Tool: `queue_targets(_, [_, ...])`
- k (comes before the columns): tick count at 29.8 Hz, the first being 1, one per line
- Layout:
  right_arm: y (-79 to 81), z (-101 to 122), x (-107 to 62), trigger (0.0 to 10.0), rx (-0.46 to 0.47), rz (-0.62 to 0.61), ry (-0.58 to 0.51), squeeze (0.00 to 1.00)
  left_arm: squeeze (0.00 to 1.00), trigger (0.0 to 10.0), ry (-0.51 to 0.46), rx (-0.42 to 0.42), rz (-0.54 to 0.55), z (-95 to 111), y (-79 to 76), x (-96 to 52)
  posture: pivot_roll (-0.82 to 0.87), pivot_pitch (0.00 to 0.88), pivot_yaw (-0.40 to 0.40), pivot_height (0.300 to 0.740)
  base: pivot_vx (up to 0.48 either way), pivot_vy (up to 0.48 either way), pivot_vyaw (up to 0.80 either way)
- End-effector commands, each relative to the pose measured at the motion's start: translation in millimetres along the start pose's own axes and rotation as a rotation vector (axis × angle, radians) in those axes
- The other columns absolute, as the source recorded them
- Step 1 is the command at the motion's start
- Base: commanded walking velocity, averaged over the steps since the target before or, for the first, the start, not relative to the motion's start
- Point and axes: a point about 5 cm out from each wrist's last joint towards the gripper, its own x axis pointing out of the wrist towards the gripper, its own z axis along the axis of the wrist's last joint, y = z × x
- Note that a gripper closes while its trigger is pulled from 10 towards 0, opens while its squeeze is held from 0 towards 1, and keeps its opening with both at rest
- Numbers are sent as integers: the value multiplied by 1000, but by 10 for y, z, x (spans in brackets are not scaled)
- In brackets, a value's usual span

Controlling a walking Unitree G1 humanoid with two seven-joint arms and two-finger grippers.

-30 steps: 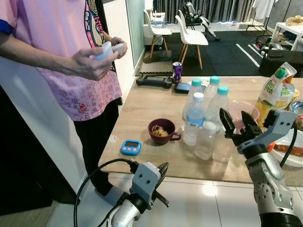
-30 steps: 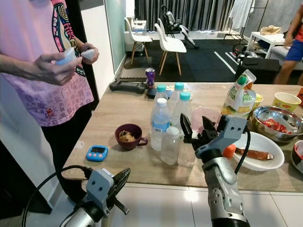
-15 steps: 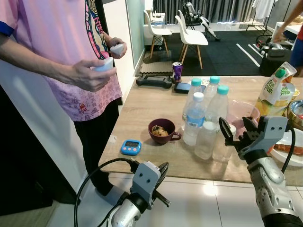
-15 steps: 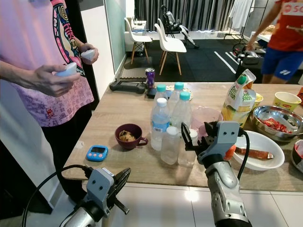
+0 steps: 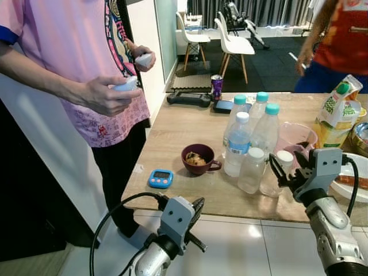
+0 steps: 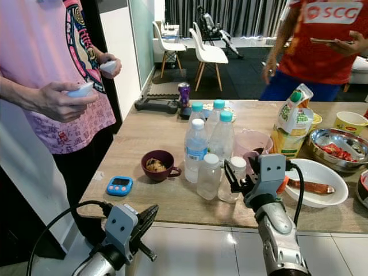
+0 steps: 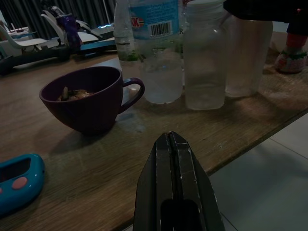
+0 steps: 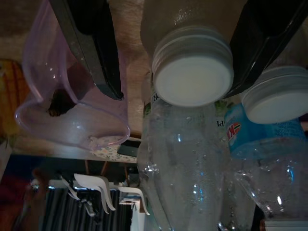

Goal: Restocking fridge

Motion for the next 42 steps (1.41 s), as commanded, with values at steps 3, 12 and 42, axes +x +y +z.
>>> queue_targets(3, [11,-117,-73,10000,-43,27,47,0,0,10000,15,-1,-12,-14,-14,-31,56,107,23,740,0,0,0])
queue_targets(12, [103,-209,-118,10000,-41,47,71,0,0,10000,18,5,-18,-12,-20,-29,57,107,24,740,0,0,0])
queue_targets(42, [327,-520,-133,10000,58,-76,163,0,0,10000,20,16,-5,-11,1,-17,59,107,25,740,0,0,0])
